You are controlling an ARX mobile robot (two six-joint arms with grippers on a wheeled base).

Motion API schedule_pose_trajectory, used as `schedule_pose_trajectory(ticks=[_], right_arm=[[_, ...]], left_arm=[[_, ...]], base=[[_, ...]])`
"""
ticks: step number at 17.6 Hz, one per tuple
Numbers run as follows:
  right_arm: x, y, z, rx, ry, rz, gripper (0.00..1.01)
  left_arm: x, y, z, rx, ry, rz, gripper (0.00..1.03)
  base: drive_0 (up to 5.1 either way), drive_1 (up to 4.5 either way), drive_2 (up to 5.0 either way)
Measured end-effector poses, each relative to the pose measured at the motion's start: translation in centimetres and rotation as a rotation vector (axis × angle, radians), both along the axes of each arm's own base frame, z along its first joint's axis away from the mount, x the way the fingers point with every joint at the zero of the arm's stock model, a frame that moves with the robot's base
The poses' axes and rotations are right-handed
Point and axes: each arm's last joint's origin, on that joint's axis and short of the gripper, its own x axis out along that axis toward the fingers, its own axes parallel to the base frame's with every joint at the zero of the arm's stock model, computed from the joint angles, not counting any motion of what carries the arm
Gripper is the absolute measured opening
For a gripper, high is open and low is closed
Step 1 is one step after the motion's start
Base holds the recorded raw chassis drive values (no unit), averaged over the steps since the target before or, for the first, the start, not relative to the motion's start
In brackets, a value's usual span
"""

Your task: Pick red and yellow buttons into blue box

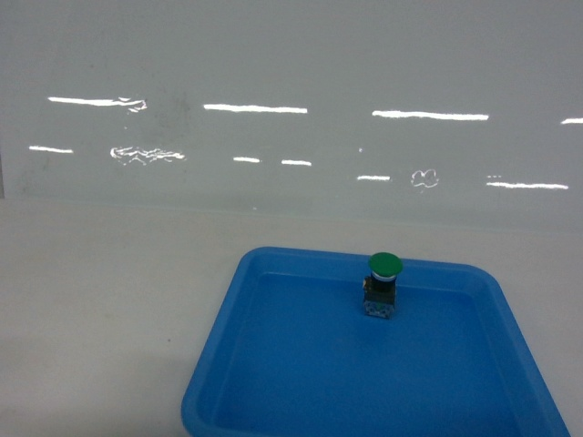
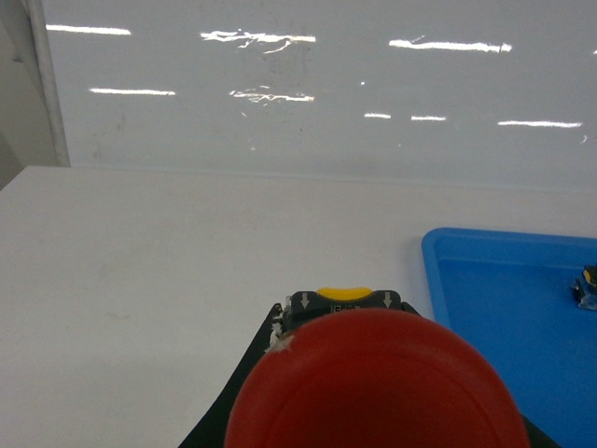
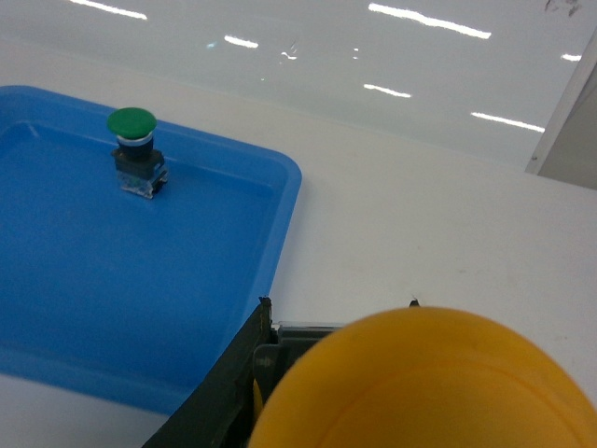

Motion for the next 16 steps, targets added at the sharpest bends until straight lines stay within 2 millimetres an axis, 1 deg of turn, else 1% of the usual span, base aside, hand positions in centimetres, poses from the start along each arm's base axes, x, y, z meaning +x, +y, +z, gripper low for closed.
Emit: schedule_pose_trajectory(ticks=[9,16], right_arm=[[-0.01,0.0,-0.03,0.0,0.003,0.0,0.35],[-0.01,0.0,-0.02,0.0,0.002,0.0,0.35]], left_arm=[[-0.01,0.04,0.03,0.0,-0.002,0.004,0.26],[-0.01,0.02,0.02,0.001,-0.002,0.004,0.26]], base=[[0.0,0.0,0.0],[4.4,-4.22,-0.2]])
